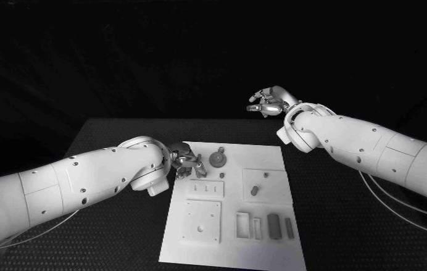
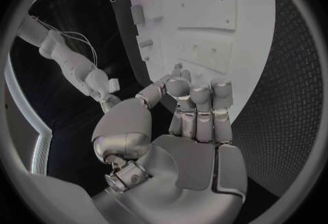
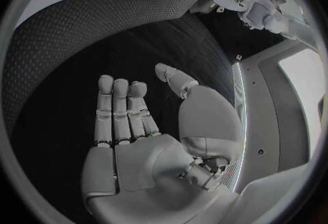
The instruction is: Assemble the parts on the task board
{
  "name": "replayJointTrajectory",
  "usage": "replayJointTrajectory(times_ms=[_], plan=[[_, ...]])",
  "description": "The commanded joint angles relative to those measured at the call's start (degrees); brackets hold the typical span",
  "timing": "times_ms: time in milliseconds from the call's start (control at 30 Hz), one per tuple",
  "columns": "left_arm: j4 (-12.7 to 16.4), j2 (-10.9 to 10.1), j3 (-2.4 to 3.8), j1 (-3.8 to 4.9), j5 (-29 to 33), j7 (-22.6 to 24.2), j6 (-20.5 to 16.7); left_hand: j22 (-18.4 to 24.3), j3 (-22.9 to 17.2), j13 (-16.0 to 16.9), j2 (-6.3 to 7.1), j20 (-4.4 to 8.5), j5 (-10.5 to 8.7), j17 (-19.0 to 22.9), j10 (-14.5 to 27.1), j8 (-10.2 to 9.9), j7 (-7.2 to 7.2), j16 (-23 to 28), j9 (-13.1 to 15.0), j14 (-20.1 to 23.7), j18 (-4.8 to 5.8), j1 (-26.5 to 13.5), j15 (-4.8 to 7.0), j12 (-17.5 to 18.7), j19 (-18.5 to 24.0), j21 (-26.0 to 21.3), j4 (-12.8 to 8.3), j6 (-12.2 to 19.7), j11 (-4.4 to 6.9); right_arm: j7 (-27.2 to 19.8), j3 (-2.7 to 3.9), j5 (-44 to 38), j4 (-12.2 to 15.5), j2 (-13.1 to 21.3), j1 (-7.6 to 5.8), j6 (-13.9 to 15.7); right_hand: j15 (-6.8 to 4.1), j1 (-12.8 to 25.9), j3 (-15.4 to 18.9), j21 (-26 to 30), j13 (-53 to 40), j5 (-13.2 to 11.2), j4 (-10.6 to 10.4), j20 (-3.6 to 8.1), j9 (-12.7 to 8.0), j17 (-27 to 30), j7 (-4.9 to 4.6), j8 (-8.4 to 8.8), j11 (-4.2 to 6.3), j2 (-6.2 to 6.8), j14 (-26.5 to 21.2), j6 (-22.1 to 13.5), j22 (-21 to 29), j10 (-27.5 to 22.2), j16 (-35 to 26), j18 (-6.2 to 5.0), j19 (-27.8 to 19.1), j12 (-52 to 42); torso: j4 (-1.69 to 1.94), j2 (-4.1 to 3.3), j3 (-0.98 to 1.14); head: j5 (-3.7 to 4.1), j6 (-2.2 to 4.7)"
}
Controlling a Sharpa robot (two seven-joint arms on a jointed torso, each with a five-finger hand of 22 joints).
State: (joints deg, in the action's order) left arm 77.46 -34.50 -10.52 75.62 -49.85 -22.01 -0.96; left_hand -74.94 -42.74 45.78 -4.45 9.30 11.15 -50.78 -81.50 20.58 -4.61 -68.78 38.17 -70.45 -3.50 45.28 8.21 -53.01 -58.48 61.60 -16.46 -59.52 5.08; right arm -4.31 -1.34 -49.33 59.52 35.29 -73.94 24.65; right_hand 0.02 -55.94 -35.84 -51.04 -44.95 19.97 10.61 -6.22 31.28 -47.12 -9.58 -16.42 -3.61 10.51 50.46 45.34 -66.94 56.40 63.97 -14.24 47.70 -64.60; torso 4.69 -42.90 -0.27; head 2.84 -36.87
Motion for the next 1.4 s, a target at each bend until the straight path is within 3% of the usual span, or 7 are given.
replayJointTrajectory(times_ms=[33,67,167,333,433,1400], plan=[[-0.20,0.89,-0.69,-0.07,-3.30,-1.61,0.03,-1.03,-0.51,0.13,0.07,6.61,1.26,0.12,-0.30,-0.21,3.84,-0.34,4.81,-3.86,-0.73,-0.46,3.50,-0.36,-0.43,0.24,-0.15,-3.98,0.66,-3.08,0.01,5.91,-0.80,-0.57,-0.12,-1.98,1.36,0.59,-0.49,4.06,3.98,0.09,-0.02,-1.12,-0.12,3.59,-1.35,0.20,-1.72,-0.28,-0.94,1.15,2.11,-14.19,-4.46,-0.55,-1.85,3.69,-0.10,-0.03,-0.01,0.15,-0.28],[-0.47,1.36,-1.41,-0.07,-3.31,-1.59,0.10,-1.02,-0.60,0.17,0.11,6.59,1.40,0.21,-0.23,-0.24,3.86,-0.49,4.86,-3.86,-0.75,-0.50,3.51,-0.50,-0.49,0.28,-0.15,-4.06,0.68,-3.19,0.01,6.62,-1.07,-0.77,-0.17,-1.96,2.55,0.86,-0.83,7.44,7.07,0.17,0.13,-1.96,-0.14,5.92,-1.48,0.17,-2.30,-0.32,-1.94,0.92,3.93,-14.73,-7.98,-0.21,-3.48,6.75,-0.10,-0.03,0.01,0.15,-0.30],[-0.84,1.98,-2.04,-0.10,-3.31,-1.55,0.17,-0.99,-0.71,0.24,0.31,6.53,2.18,0.49,-0.09,-0.15,4.00,-0.92,5.10,-3.84,-0.78,-0.77,3.60,-0.89,-0.62,0.39,-0.11,-4.65,0.80,-3.40,0.01,6.89,-1.21,-1.04,-0.24,-2.11,3.68,0.87,-0.71,11.46,11.57,0.34,0.57,-2.94,-0.16,8.77,-1.55,0.04,-3.07,-0.41,-2.03,0.70,6.17,-14.59,-12.42,-0.08,-4.35,10.35,-0.01,-0.05,-0.02,0.20,-0.65],[-1.09,2.26,-2.30,-0.14,-3.23,-1.29,-0.09,-0.99,-0.79,0.23,0.29,6.49,2.80,0.77,0.02,-0.22,4.06,-1.21,5.24,-3.76,-0.81,-1.06,3.65,-1.14,-0.63,0.46,-0.14,-4.88,0.86,-3.72,0.01,8.03,-0.97,-1.14,-0.24,-3.07,6.10,1.48,-1.30,19.17,19.58,0.71,0.87,-4.61,-0.51,14.09,-1.86,0.18,-4.94,-0.96,-4.11,0.00,10.14,-15.65,-21.54,0.99,-8.83,17.85,-0.06,-0.05,-0.11,0.31,-0.93],[-1.23,2.44,-2.30,-0.17,-3.23,-1.23,0.14,-0.98,-0.69,0.20,0.37,6.43,3.08,1.01,0.11,-0.04,4.18,-1.43,5.45,-3.67,-0.80,-1.50,3.69,-1.31,-0.60,0.50,-0.03,-5.52,0.96,-3.73,0.01,8.11,-0.69,-1.18,-0.24,-3.19,6.95,1.12,-0.74,22.42,25.41,0.74,1.20,-5.47,-1.31,16.87,-1.80,0.18,-5.38,-1.40,-2.66,0.00,12.13,-13.67,-26.63,0.89,-9.18,22.20,0.01,-0.03,-0.11,0.36,-1.07],[-3.48,4.70,-2.57,-1.16,-7.10,-0.62,2.61,-0.93,-0.72,-0.15,0.56,6.29,3.48,1.90,0.27,0.23,4.62,-2.12,6.04,-3.34,-0.78,-2.39,3.96,-1.71,-0.36,0.48,0.11,-7.15,1.36,-3.60,0.01,8.05,0.17,-1.48,-0.23,-3.33,6.92,0.47,0.45,24.24,30.19,1.07,1.13,-5.99,-2.64,17.40,-1.84,0.12,-5.19,-1.66,-1.10,0.30,12.60,-11.80,-29.63,0.35,-8.39,23.66,0.02,0.00,-0.10,0.61,-1.81]])
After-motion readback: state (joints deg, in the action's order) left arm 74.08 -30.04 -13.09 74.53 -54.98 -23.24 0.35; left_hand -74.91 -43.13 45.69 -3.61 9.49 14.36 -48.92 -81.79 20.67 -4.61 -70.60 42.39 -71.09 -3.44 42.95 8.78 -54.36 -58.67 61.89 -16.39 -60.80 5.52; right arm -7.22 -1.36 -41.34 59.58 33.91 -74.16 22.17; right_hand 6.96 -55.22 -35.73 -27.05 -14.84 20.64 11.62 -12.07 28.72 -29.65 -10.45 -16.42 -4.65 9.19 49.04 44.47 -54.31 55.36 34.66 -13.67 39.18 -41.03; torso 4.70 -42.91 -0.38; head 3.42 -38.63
